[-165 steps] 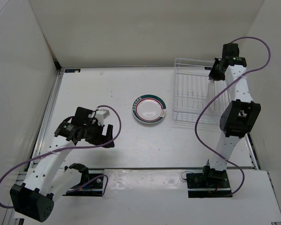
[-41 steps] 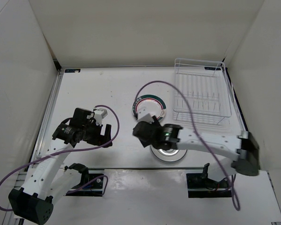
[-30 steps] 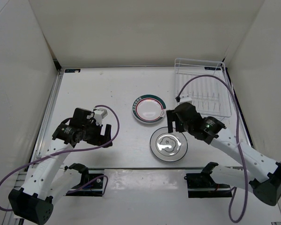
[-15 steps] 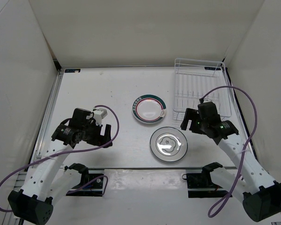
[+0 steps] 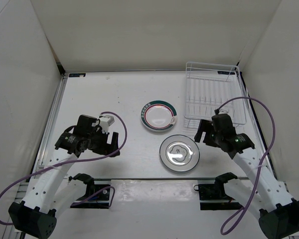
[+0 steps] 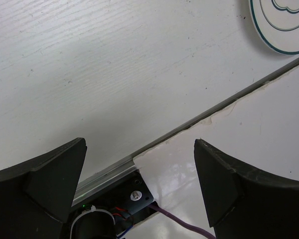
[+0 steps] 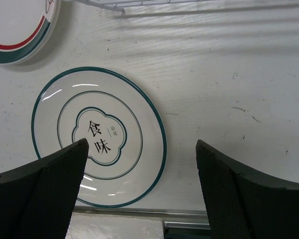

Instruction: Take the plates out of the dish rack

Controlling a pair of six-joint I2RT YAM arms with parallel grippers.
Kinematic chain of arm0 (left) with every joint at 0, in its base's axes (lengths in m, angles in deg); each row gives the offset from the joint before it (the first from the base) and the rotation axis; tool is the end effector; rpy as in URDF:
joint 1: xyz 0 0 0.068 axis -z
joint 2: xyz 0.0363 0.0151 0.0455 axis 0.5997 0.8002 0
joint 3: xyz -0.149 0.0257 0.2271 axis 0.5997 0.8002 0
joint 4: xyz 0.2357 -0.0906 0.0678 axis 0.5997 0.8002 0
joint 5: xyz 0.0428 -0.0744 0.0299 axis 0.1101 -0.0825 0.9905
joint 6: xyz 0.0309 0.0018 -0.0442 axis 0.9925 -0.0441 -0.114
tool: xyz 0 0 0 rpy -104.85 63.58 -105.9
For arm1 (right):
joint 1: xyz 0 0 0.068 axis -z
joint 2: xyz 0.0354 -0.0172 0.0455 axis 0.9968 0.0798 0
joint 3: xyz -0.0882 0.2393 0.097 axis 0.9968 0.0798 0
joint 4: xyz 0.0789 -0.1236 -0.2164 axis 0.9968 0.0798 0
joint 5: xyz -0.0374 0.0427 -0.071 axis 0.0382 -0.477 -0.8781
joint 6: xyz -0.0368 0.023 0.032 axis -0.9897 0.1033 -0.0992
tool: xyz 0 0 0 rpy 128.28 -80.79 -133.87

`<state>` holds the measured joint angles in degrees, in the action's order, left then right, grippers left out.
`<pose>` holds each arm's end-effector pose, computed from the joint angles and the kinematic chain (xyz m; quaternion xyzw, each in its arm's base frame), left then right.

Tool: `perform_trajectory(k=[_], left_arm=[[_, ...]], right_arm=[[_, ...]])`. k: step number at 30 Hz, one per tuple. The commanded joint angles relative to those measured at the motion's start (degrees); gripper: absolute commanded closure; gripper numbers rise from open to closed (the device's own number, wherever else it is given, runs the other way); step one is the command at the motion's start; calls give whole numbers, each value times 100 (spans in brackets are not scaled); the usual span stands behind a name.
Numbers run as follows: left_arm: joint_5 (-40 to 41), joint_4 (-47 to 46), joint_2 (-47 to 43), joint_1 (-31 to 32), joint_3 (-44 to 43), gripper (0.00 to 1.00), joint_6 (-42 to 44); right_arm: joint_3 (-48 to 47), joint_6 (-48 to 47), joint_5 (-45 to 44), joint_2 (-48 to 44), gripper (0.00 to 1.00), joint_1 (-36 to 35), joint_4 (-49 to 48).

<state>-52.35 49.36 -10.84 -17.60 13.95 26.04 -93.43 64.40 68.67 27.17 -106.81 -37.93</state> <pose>0.1328 -0.0582 0.2720 0.1664 0.9407 -0.2015 0.2161 0.1606 0.0567 0.2633 0.0920 0.9239 0.0861 0.3612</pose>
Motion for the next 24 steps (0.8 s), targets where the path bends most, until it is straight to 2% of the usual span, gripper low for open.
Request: perform_trajectory(k=[1,15,24], left_arm=[[-94,-58,-42,9,29,0,19],[-129,-75,-164,9,20,0,36],[81,-303,-928,9,134,0,-34]], right_arm=[[126,-165,83,-250,10,3,-89],[258,-350,207,-689,10,3,42],[-181,-386,67,-768,10,-6,815]])
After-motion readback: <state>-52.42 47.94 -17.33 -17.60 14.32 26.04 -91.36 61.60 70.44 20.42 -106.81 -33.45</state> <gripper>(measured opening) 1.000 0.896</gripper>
